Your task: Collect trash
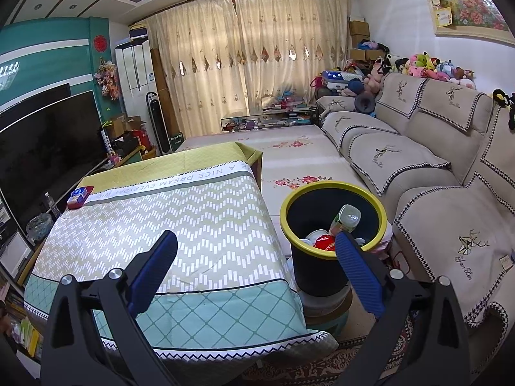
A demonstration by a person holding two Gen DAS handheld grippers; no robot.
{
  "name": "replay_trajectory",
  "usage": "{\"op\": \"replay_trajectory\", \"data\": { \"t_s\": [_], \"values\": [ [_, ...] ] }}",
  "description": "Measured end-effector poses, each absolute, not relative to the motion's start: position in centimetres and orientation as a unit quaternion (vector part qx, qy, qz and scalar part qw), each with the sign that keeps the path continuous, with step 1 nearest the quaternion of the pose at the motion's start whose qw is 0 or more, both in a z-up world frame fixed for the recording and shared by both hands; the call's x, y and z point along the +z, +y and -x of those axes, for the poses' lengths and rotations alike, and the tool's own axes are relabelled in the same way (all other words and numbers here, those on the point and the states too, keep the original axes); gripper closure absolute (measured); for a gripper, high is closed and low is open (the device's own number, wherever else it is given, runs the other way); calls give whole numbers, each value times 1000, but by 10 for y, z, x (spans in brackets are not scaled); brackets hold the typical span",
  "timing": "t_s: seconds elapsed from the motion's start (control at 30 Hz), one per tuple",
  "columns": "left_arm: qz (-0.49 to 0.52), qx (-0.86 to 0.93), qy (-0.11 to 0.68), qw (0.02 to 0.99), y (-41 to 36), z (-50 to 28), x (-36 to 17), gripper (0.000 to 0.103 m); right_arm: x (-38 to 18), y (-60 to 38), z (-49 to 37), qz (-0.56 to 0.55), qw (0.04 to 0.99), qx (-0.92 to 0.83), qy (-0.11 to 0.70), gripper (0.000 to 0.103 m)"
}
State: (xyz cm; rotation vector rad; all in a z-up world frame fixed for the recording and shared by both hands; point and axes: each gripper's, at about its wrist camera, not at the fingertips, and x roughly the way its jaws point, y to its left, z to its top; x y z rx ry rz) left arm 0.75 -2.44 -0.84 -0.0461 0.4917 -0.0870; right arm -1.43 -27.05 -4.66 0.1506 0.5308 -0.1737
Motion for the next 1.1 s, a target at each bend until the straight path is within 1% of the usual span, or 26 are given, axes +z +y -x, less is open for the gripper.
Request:
{"op": "replay_trajectory", "data": {
  "t_s": [1.1],
  "values": [
    [17, -41, 245, 968, -26, -8, -15, 5, -52, -267, 7, -76, 957, -82, 268, 9]
  ]
}}
